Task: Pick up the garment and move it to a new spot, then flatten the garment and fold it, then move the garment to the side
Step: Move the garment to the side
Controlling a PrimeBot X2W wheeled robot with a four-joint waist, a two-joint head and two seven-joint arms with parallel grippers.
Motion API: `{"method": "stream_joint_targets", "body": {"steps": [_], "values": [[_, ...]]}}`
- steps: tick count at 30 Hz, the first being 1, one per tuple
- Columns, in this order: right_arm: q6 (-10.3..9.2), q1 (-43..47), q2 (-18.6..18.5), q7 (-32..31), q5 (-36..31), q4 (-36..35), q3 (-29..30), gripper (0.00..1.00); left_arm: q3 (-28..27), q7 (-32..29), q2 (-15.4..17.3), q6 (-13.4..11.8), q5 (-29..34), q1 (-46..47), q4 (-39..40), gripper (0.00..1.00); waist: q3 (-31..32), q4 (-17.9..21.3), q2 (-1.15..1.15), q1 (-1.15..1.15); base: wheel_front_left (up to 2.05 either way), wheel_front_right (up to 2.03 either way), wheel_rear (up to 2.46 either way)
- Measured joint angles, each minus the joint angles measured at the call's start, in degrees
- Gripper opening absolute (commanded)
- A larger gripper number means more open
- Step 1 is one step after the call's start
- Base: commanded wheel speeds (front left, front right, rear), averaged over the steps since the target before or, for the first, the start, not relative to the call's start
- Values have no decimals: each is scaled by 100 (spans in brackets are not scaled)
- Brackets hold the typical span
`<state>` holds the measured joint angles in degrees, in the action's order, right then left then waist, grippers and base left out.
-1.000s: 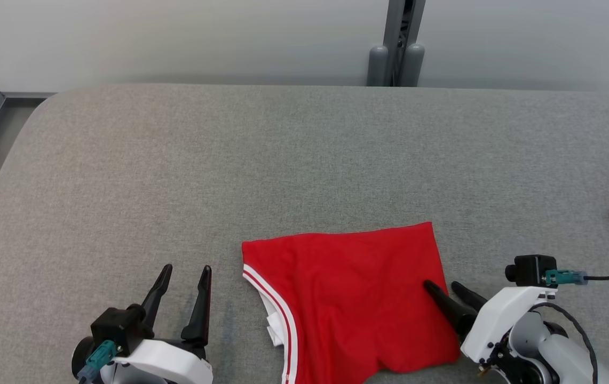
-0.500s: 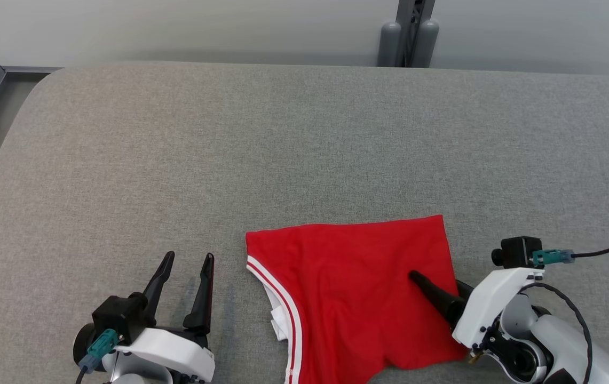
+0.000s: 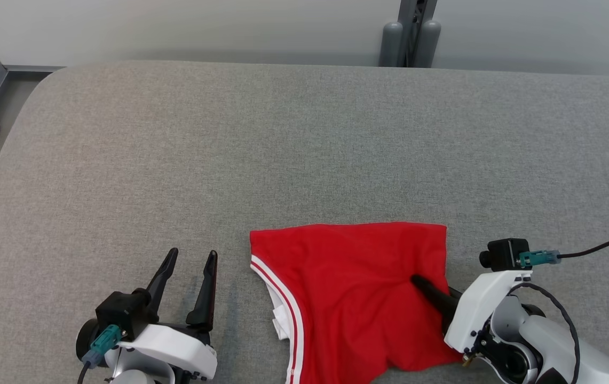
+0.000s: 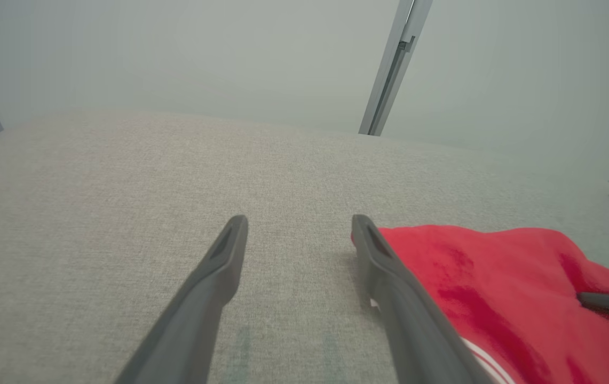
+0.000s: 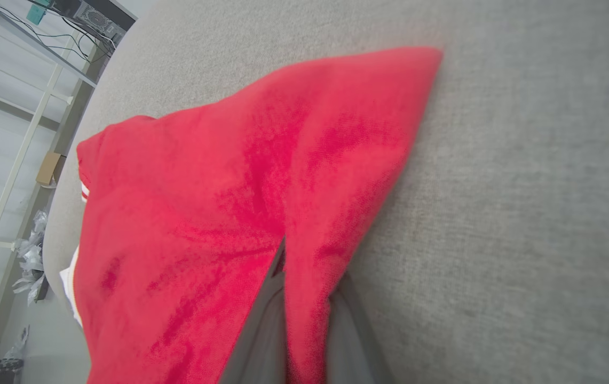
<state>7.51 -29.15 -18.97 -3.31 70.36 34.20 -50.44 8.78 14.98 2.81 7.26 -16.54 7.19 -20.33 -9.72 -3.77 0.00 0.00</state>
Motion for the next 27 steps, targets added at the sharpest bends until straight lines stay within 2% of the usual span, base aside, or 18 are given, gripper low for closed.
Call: {"method": "stream_joint_targets", "body": {"steps": [6, 12, 22, 23, 27], "values": [[2, -203, -167, 156, -85, 154, -302, 0, 18, 0, 1, 0, -2, -4, -37, 100, 73, 21, 0, 0, 0, 0, 0], [0, -509, -577, 183, -240, 322, -488, 0, 31, 0, 1, -10, -20, -61, -45, 100, 180, 77, 0, 0, 0, 0, 0], [0, -1143, -1648, -26, -447, 475, -601, 0, 60, 0, 0, -45, -114, -90, -1, 100, 200, 154, 0, 0, 0, 0, 0], [0, -1143, -1648, -26, -447, 475, -601, 0, 60, 0, 0, -45, -114, -90, -1, 100, 200, 154, 0, 0, 0, 0, 0], [0, -1394, -2154, -127, -600, 556, -594, 0, 43, 0, 0, -52, -124, -93, 31, 100, 137, 178, 0, 0, 0, 0, 0]]}}
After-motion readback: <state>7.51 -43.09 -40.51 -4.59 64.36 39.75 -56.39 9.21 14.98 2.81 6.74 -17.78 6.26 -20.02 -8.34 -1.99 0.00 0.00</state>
